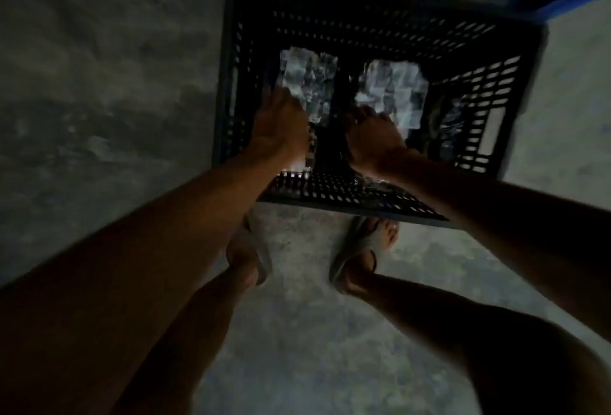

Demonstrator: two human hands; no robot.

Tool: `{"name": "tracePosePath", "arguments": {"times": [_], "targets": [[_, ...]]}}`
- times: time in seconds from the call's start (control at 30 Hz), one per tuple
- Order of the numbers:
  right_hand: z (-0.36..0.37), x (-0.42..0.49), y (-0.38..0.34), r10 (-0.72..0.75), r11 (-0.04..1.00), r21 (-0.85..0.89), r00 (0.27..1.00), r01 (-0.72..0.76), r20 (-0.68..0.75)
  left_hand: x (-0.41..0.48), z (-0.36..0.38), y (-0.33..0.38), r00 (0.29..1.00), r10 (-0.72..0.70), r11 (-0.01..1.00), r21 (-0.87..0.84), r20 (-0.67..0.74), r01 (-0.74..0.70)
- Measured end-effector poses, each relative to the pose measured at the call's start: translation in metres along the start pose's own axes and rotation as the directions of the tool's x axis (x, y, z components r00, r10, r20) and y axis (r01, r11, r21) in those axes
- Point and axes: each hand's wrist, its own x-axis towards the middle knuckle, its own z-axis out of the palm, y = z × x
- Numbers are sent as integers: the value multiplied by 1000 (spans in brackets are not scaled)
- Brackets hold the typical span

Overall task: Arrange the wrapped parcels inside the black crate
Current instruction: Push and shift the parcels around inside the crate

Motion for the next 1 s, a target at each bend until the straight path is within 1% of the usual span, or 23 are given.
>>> {"name": "tracePosePath", "arguments": {"times": [0.03, 0.13, 0.27, 0.37, 0.43, 0.5, 0.63, 0.73, 0.77, 0.8, 0.87, 0.93, 0.97, 1.0], "targets": [[17, 21, 1, -15, 998, -53, 1000, 14, -23, 18, 11, -5, 1000, -9, 996, 84, -10, 10], [63, 77, 2, -122, 983, -157, 980, 97, -159, 69, 51, -30, 1000, -3, 981, 193, -29, 8], [92, 114, 3, -169, 953, -291, 947, 87, -274, 101, 78, -43, 999, 43, 936, 349, 1, -41], [99, 131, 2, -175, 936, -345, 944, 71, -280, 116, 89, -49, 996, 91, 850, 521, -9, -73], [108, 146, 0, -168, 940, -339, 921, 41, -353, 127, 93, -48, 987, 162, 775, 621, -10, -121], [121, 161, -2, -153, 939, -345, 910, 11, -387, 137, 101, -43, 984, 175, 759, 640, -16, -124], [138, 183, -3, -176, 949, -314, 860, 19, -479, 149, 118, -35, 991, 121, 805, 590, -54, -66], [140, 192, 0, -216, 925, -380, 822, 0, -526, 160, 118, -29, 993, 76, 805, 593, -93, -6], [142, 192, 3, -226, 924, -382, 817, 7, -531, 162, 118, -27, 992, 60, 818, 575, -107, 12], [145, 193, 6, -214, 930, -367, 840, 18, -499, 163, 120, -26, 991, 57, 827, 561, -125, 23], [135, 188, 5, -180, 934, -355, 906, 36, -382, 161, 122, -32, 986, 88, 806, 591, -141, 13], [112, 172, 3, -118, 937, -348, 972, 40, -206, 155, 121, -35, 983, 143, 793, 608, -118, -42], [100, 170, 8, -136, 929, -365, 976, 66, -170, 153, 119, -36, 982, 158, 784, 617, -101, -63], [91, 167, 20, -212, 916, -378, 963, 137, -165, 150, 115, -37, 980, 176, 779, 622, -95, -79]]}}
